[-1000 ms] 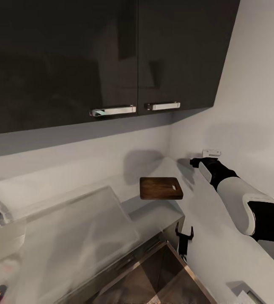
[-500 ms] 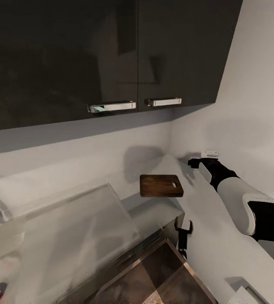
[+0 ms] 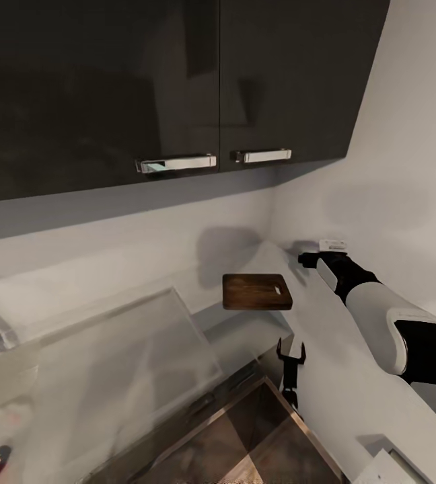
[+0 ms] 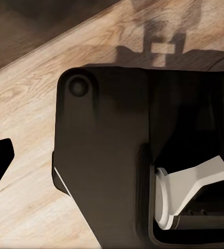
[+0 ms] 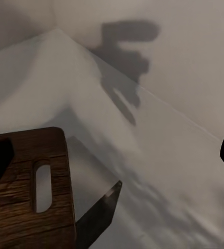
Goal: In the kitchen, take the Vidalia onion out of the sink, dice it on the chopping board with the paring knife, put the diced onion into the bowl on the countertop, then place both the paring knife and the chopping board into the sink.
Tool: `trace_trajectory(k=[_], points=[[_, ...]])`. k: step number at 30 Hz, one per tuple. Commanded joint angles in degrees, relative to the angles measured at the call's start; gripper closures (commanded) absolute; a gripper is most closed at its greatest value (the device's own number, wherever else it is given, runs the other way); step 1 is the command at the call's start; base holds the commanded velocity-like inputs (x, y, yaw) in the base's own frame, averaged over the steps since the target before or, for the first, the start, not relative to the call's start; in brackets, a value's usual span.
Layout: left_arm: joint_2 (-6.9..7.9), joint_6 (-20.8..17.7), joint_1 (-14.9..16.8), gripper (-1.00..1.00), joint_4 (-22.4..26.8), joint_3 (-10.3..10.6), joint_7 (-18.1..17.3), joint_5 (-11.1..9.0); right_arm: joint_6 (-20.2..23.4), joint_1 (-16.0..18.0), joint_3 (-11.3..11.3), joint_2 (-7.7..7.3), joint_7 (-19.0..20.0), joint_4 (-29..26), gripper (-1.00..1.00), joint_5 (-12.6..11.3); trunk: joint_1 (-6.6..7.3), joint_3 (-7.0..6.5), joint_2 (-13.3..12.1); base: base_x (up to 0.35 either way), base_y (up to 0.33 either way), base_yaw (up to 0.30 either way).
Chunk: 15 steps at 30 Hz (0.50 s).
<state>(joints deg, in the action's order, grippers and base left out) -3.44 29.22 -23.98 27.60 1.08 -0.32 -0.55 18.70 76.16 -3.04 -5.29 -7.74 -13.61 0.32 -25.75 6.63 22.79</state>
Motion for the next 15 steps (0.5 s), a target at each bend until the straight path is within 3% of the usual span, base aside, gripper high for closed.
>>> trace_trajectory(k=[1, 15], points=[[0.01, 0.06, -0.01, -1.0, 0.09, 0.06, -0.03, -0.07, 0.28, 0.03, -0.3, 0.03, -0.09, -0.1, -1.0, 0.03, -0.03, 0.21, 0.12, 0.0, 0.0, 0.0], [-0.25, 0.05, -0.01, -1.0, -0.4, 0.06, -0.03, -0.07, 0.28, 0.03, -0.3, 0.02, -0.08, -0.1, -1.0, 0.03, -0.03, 1.53, 0.12, 0.0, 0.0, 0.0]])
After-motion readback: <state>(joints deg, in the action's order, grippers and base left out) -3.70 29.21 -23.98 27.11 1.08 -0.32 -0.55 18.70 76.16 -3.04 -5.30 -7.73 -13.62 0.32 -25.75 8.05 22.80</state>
